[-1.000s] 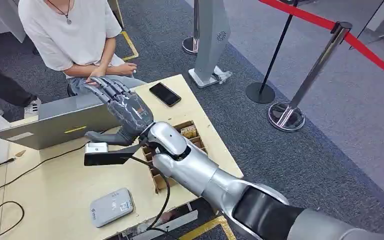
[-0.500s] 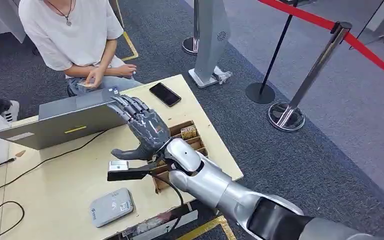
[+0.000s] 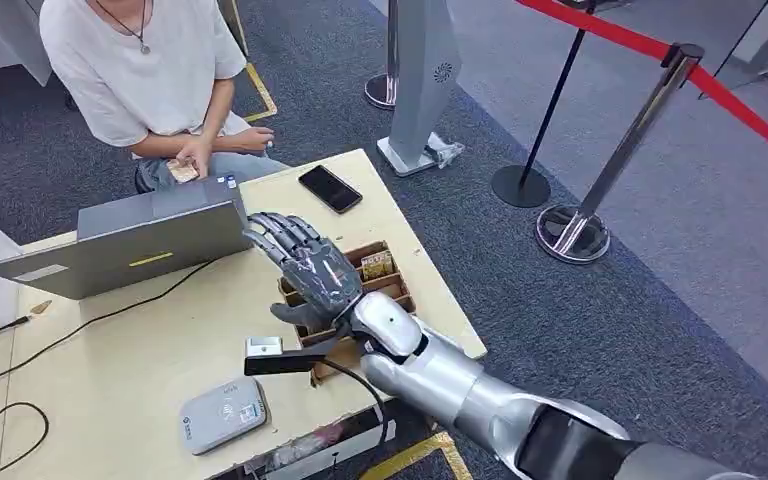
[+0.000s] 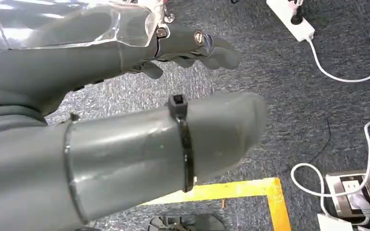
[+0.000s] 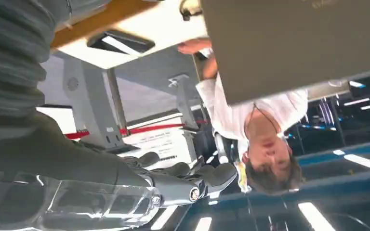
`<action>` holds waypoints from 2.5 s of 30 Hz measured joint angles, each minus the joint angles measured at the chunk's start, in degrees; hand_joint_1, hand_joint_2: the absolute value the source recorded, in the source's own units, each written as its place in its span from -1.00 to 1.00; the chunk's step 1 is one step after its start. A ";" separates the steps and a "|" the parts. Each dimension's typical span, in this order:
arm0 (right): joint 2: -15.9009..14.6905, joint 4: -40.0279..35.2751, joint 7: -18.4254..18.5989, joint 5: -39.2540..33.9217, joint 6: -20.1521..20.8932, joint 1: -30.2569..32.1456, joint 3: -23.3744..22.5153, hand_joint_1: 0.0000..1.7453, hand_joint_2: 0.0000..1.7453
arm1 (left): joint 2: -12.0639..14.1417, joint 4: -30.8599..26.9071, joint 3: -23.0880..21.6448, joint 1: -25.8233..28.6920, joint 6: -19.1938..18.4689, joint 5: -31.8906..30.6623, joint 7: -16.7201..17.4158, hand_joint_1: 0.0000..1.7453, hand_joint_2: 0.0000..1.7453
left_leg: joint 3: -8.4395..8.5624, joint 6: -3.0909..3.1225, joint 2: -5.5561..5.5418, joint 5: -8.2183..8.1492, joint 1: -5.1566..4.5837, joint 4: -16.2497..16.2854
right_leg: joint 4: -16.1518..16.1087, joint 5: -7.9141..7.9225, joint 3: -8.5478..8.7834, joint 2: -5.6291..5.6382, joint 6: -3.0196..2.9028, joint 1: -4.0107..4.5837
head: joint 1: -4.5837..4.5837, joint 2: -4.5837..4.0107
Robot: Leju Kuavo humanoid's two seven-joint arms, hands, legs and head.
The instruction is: Pass the card to the sensor for recognition and then transmit it.
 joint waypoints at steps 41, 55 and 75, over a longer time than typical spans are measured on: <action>-4.02 0.37 3.70 0.00 0.83 4.31 -1.40 -0.04 1.00 | -0.04 0.00 -0.07 0.02 -0.61 -1.57 -0.66 -1.00 -1.00 | 0.00 0.05 0.02 -0.03 -0.01 0.00 | -0.01 0.00 -0.01 0.01 0.01 0.00 | -0.02 0.00; -4.24 2.65 4.48 0.48 1.01 4.25 -2.86 0.12 1.00 | -0.02 0.00 -0.13 0.02 -0.55 -1.62 -0.70 -1.00 -1.00 | -0.02 0.05 0.01 -0.03 0.00 0.00 | -0.01 0.00 0.00 0.00 0.01 0.00 | -0.02 0.00; -3.74 6.29 4.57 1.11 1.86 1.45 -3.89 -0.36 1.00 | 1.09 0.00 -1.16 -1.12 -4.70 -2.19 2.03 -1.00 -1.00 | -0.03 0.05 0.00 -0.03 -0.01 0.00 | 0.00 0.00 0.00 -0.01 0.01 0.00 | 0.00 0.00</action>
